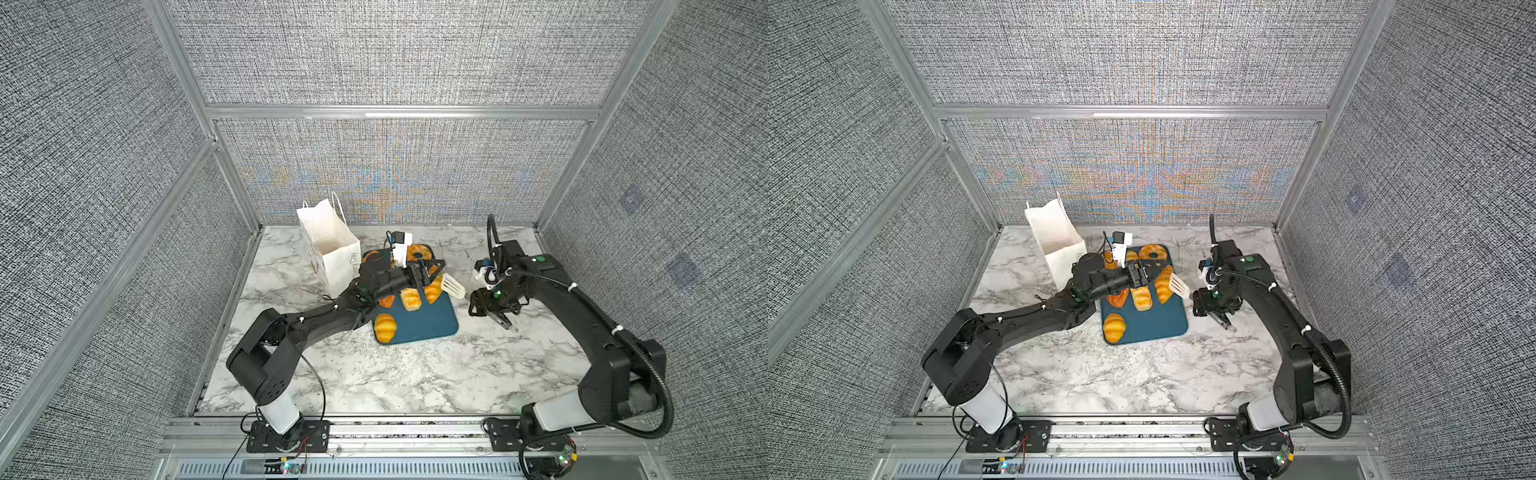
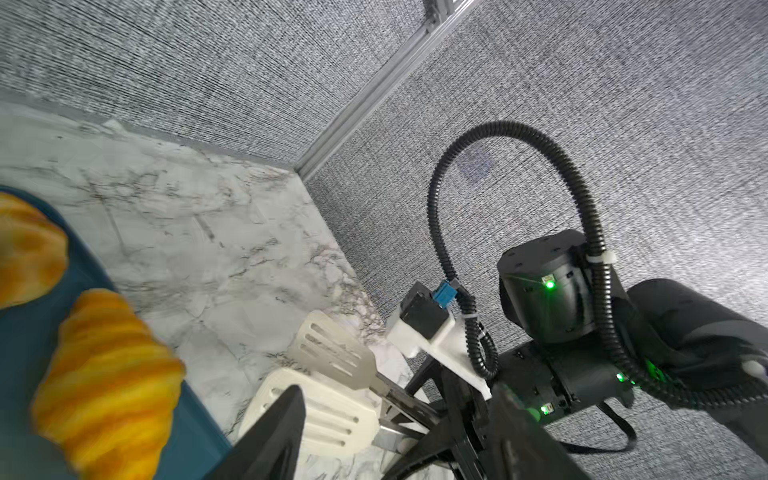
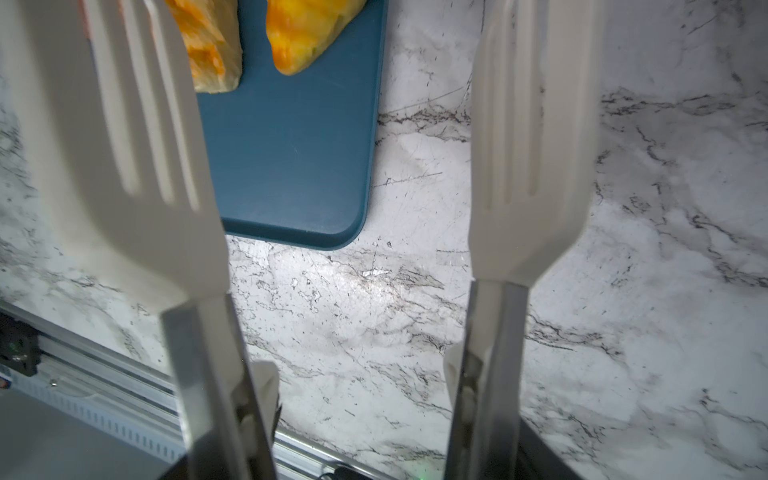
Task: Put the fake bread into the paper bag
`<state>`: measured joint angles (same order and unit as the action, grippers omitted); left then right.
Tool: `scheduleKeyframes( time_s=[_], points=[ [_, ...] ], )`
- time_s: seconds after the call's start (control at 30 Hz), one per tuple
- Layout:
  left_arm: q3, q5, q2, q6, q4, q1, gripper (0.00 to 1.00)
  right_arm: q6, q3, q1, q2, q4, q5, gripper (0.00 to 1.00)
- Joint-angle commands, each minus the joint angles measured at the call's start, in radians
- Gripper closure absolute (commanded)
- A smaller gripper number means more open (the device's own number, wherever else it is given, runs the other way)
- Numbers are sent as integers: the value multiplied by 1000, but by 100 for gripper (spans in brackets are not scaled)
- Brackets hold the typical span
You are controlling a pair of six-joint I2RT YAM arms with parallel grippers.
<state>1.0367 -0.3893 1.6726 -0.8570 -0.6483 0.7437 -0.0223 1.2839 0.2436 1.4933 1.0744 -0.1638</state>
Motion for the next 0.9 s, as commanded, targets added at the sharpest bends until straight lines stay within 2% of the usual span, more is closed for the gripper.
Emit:
scheduleKeyframes(
  time_s=[0.0, 0.27, 0.33, 0.6, 0.87],
  points=[
    [20, 83, -42, 122, 219, 0, 26, -15, 21, 42, 24, 61, 77, 30],
    [42, 289, -173, 242, 522, 12, 19, 50, 44, 187, 55, 119, 113, 30],
    [44, 355, -214, 258, 594, 14, 14, 76, 50, 236, 57, 135, 112, 30],
    [-16, 604, -417, 254, 812, 17, 4, 211, 94, 419, 101, 166, 58, 30],
    [-92, 761, -640, 242, 974, 17, 1, 305, 172, 558, 215, 176, 29, 30]
  ],
)
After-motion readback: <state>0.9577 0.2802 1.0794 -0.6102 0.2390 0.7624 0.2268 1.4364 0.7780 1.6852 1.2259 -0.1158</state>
